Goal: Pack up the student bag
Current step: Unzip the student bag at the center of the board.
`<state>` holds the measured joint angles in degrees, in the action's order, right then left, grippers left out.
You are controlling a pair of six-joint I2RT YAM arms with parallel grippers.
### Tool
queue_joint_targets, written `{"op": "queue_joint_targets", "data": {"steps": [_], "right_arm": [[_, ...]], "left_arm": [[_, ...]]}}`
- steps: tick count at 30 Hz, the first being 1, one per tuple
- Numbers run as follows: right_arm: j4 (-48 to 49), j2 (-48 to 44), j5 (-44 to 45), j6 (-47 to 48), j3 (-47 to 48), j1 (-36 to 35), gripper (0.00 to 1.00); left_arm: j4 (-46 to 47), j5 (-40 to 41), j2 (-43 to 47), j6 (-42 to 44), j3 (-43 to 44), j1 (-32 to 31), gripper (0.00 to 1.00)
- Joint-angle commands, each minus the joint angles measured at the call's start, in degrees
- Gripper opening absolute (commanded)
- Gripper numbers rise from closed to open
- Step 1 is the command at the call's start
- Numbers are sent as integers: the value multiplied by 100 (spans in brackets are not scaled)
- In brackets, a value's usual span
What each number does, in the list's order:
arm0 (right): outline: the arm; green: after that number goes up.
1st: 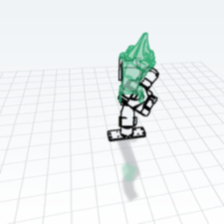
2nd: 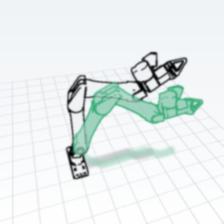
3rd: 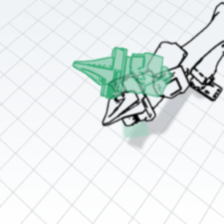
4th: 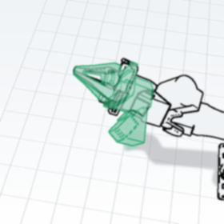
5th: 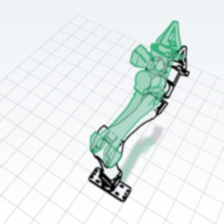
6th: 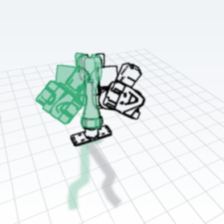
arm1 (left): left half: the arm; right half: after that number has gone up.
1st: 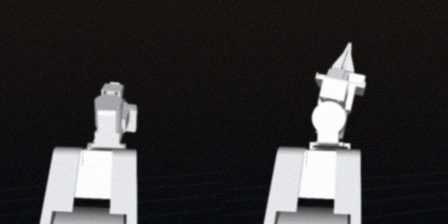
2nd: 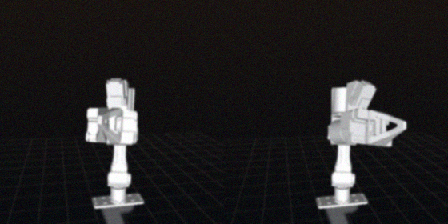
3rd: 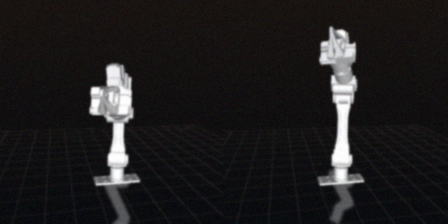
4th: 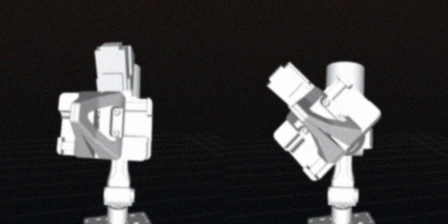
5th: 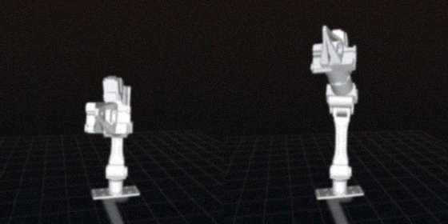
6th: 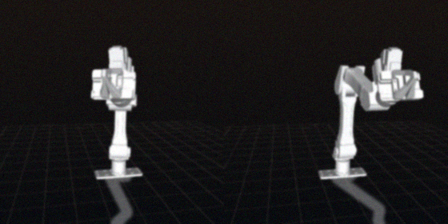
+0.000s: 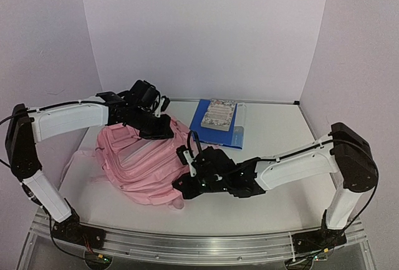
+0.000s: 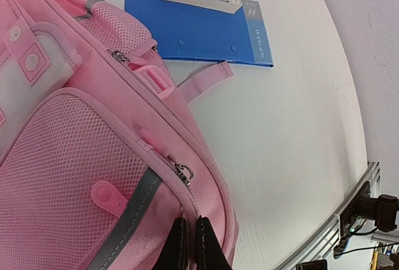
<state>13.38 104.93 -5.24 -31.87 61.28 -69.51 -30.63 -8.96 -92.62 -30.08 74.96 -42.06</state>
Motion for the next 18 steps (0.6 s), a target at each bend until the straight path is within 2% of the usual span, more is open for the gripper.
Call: {"op": "queue_joint_targets", "data": {"steps": [1,4,6,10,13,15,18], "right_arm": [[598,-328,628,-347,-16,-193,0],[611,-207,951,-497,45,-194,0],[622,-144,1147,-614,46,-194,0],[622,-265,1604,-761,-140,-186,0],[622,-418,1857,-786,-331,-186,0],[622,-453,1902,-783,-396,-180,0],[622,-386,1835,-804,-392,-176,0]], "left_arm": [[1805,-164,-89,-353,39,-3,0],[2013,-290,-89,-404,-43,-4,1],[1968,-385,-21,-246,-77,-3,16],[1465,-262,385,274,-247,-4,53],[962,-285,822,795,-496,-4,73],[585,-337,1064,1083,-710,-21,79],[-109,35,1260,1463,-975,-267,81]]}}
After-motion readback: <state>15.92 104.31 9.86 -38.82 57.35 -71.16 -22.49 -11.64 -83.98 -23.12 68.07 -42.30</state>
